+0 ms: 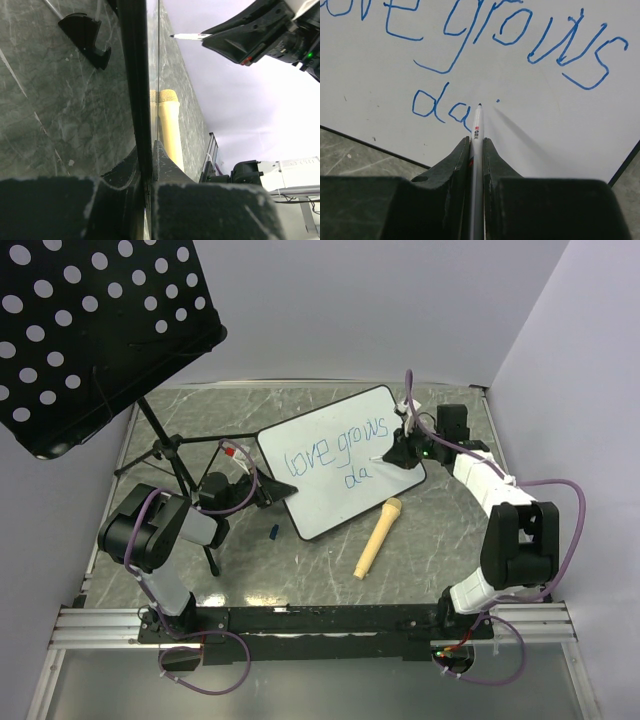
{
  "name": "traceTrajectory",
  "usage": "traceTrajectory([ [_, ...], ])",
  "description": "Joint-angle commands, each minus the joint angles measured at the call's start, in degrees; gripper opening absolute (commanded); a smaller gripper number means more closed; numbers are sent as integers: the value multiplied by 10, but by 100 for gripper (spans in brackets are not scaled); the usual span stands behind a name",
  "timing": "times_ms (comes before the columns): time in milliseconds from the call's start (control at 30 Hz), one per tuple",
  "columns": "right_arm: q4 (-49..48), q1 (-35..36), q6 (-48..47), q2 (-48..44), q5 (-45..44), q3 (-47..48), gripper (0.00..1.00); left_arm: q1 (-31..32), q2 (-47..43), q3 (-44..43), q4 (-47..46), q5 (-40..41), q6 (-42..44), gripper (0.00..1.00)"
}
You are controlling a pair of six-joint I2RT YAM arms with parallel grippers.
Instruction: Write a sentence on the whiteboard
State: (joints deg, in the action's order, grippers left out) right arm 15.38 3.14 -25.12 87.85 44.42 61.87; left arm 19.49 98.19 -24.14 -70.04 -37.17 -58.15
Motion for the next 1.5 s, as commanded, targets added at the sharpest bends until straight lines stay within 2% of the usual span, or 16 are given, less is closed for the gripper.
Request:
traceTrajectory([
  [0,4,5,-12,23,3,7,0,4,-30,-15,-114,-26,31,1],
  [933,0,-1,-4,43,-47,24,0,4,-36,-15,-106,-26,37,1],
  [1467,13,-10,-13,43,-36,20,0,4,-34,-21,-104,-27,36,1],
])
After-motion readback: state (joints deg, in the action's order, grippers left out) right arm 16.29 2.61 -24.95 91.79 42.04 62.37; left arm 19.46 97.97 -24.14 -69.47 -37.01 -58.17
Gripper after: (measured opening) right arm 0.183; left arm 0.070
